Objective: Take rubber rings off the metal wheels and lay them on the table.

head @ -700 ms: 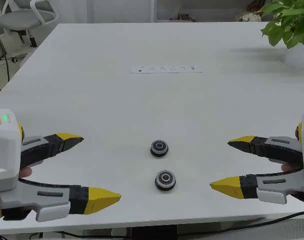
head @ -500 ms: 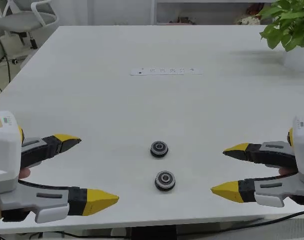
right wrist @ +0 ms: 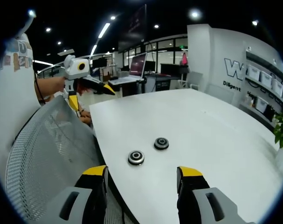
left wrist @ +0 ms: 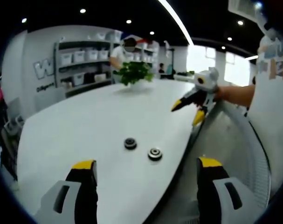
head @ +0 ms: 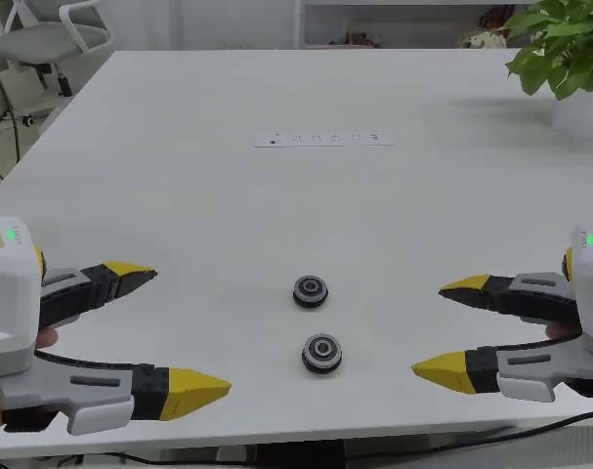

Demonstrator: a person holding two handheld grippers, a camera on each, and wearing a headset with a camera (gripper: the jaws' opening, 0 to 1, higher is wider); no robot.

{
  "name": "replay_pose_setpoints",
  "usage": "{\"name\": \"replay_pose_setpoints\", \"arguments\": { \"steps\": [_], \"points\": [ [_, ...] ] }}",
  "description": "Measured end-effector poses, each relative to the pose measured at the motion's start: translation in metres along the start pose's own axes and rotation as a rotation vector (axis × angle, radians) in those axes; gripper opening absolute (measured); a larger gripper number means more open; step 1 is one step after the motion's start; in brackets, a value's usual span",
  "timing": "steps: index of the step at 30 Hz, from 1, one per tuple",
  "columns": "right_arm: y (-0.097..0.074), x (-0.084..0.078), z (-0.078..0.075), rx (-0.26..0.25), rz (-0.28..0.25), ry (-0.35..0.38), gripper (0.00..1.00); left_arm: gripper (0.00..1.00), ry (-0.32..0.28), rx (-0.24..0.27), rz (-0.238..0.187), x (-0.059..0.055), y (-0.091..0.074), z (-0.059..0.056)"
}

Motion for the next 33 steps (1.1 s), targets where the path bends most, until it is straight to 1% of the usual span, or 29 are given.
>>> {"name": "replay_pose_setpoints", "arguments": {
  "steps": [9, 24, 33],
  "points": [
    [0.0011, -0.0014, -0.0007, -0.001, 0.009, -0.004, 0.63, 0.90, 0.000, -0.002, 0.007, -0.0007, 0.0007, 0.0007],
    [0.0012, -0.0007, -0.0077, -0.003, 0.003, -0.006, 0.64, 0.89, 0.008, -0.010, 0.020, 0.0022, 0.0048, 0.0042],
    [0.0022, 0.0017, -0.0087, -0.002, 0.001, -0.015, 0.64, 0.89, 0.011, -0.013, 0.019, 0.0046, 0.0057, 0.0052]
  ]
}}
Point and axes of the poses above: the centre of the closed fingertips' face, and the gripper's own axes: y roughly forward along the fingers, z roughly to its left, x roughly out of its top, the point moved 5 cm from there along -y, roughly backward along the fingers, and after that the axes turned 14 degrees about -y, right-handed, at the moved point
